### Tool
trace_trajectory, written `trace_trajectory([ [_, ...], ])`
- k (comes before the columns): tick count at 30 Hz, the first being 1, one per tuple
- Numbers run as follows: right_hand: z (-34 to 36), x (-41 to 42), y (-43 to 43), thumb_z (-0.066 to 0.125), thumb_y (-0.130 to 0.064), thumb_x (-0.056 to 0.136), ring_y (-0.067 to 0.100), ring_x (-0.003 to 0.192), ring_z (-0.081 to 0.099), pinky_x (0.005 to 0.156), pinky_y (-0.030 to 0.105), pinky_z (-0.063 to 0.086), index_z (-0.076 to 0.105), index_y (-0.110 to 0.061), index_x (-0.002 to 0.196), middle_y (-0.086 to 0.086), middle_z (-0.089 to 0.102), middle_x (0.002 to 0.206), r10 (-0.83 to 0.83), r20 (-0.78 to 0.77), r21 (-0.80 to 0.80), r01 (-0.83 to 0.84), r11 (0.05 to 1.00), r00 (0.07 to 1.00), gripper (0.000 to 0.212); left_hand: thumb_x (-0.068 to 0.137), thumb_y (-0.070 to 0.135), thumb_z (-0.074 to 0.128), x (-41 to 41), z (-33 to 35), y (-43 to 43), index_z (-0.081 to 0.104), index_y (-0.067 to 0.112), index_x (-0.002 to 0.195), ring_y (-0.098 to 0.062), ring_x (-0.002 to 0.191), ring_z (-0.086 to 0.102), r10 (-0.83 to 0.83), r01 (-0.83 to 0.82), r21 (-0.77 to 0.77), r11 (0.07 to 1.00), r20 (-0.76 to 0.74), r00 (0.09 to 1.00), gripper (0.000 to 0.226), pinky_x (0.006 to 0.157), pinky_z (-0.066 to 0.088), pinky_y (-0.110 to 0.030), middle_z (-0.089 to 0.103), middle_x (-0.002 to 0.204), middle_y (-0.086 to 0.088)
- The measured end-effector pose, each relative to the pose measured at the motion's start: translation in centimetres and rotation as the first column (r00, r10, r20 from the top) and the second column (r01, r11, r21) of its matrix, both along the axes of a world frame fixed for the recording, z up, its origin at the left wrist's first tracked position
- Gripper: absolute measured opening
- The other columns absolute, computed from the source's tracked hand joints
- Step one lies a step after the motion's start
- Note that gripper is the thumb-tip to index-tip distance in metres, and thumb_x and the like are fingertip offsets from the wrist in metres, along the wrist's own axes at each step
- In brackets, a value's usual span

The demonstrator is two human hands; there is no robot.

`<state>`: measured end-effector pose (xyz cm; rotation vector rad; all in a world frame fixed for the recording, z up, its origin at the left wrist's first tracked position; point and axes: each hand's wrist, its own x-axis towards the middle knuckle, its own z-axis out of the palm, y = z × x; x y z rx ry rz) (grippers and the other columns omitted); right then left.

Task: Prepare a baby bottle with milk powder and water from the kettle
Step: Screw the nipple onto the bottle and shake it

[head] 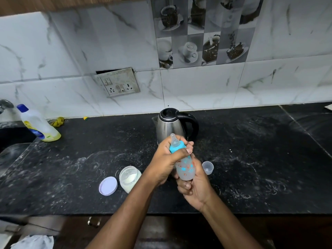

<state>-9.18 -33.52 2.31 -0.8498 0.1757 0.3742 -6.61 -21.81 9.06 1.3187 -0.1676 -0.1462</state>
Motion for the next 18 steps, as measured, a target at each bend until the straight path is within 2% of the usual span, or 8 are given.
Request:
trace_trajectory([
  [2, -0.2, -0.1, 0.2, 0.042, -0.072, 0.099, 0.01, 0.041, 0.039, 0.035, 0.019, 0.024, 0.074, -0.013, 0.105, 0.01, 0.059, 0.071, -0.097, 0.087, -0.114, 0.107, 0.988, 0.991, 0.068, 0.078, 0.025, 0.088, -0.1, 0.1, -0.2, 0.075, 0.031, 0.087, -0.022, 0.107, 0.077, 0.039, -0.04, -0.024, 0.999, -0.023, 0.999, 0.017, 0.067, 0.061, -0.036, 0.081, 0.108, -0.009],
  [4, -0.9, -0.3, 0.7, 0.045, -0.07, 0.095, 0.015, 0.051, 0.05, 0.04, 0.027, 0.035, 0.066, -0.018, 0.101, 0.008, 0.062, 0.073, -0.266, 0.305, -0.28, 0.353, 0.893, 0.915, 0.057, 0.074, 0.033, 0.091, -0.1, 0.1, -0.6, 0.074, 0.029, 0.083, -0.02, 0.092, 0.076, 0.094, -0.099, -0.086, 0.991, -0.06, 0.994, 0.02, 0.066, 0.061, -0.033, 0.079, 0.101, -0.008],
  [6, -1.4, -0.7, 1.2, 0.048, -0.059, 0.095, 0.018, 0.065, 0.057, 0.051, 0.031, 0.045, 0.061, -0.021, 0.109, 0.008, 0.066, 0.086, -0.331, 0.491, -0.328, 0.524, 0.786, 0.805, 0.043, 0.076, 0.035, 0.092, -0.1, -0.1, -1.2, 0.073, 0.028, 0.079, -0.017, 0.08, 0.077, 0.103, -0.116, -0.132, 0.984, -0.101, 0.99, 0.021, 0.066, 0.061, -0.034, 0.079, 0.094, -0.006],
  [8, -1.5, -0.9, 1.3, 0.048, -0.054, 0.096, 0.02, 0.069, 0.057, 0.058, 0.035, 0.045, 0.062, -0.017, 0.11, 0.007, 0.066, 0.088, -0.369, 0.524, -0.333, 0.584, 0.74, 0.767, 0.043, 0.078, 0.029, 0.09, 0.0, -0.1, -1.6, 0.072, 0.027, 0.074, -0.02, 0.085, 0.079, 0.086, -0.108, -0.172, 0.979, -0.134, 0.987, 0.019, 0.074, 0.061, -0.038, 0.079, 0.086, -0.006],
  [11, -0.8, -1.2, 1.8, 0.047, -0.058, 0.094, 0.016, 0.056, 0.048, 0.051, 0.028, 0.038, 0.064, -0.02, 0.088, 0.0, 0.058, 0.069, -0.43, 0.421, -0.328, 0.576, 0.749, 0.799, 0.041, 0.079, 0.017, 0.084, 0.5, -0.2, -1.5, 0.072, 0.025, 0.069, -0.024, 0.096, 0.08, 0.047, -0.073, -0.185, 0.98, -0.142, 0.989, 0.017, 0.077, 0.065, -0.036, 0.077, 0.079, -0.011],
  [13, -0.1, -1.0, 1.9, 0.05, -0.065, 0.09, 0.012, 0.04, 0.037, 0.042, 0.02, 0.029, 0.064, -0.016, 0.084, 0.006, 0.053, 0.061, -0.416, 0.172, -0.213, 0.446, 0.869, 0.893, 0.052, 0.077, 0.017, 0.083, 0.8, -0.1, -1.3, 0.07, 0.024, 0.069, -0.024, 0.095, 0.079, 0.006, -0.037, -0.183, 0.982, -0.163, 0.987, 0.017, 0.071, 0.064, -0.035, 0.077, 0.08, -0.013],
  [15, 0.4, -0.8, 1.4, 0.049, -0.068, 0.093, 0.007, 0.033, 0.028, 0.036, 0.015, 0.023, 0.072, -0.013, 0.091, 0.009, 0.051, 0.059, -0.226, -0.047, -0.064, 0.223, 0.973, 0.973, 0.06, 0.075, 0.015, 0.084, 1.0, -0.1, -1.1, 0.068, 0.02, 0.07, -0.024, 0.09, 0.079, -0.011, -0.025, -0.197, 0.98, -0.178, 0.984, 0.018, 0.07, 0.064, -0.035, 0.077, 0.081, -0.016],
  [18, 0.7, -0.7, 1.1, 0.043, -0.076, 0.095, 0.011, 0.035, 0.035, 0.036, 0.018, 0.026, 0.078, -0.015, 0.093, 0.012, 0.053, 0.062, -0.173, -0.017, -0.079, 0.171, 0.982, 0.985, 0.07, 0.083, 0.013, 0.08, 1.1, -0.2, -1.5, 0.068, 0.02, 0.069, -0.027, 0.086, 0.079, 0.043, -0.085, -0.204, 0.975, -0.201, 0.979, 0.02, 0.067, 0.063, -0.035, 0.076, 0.08, -0.015],
])
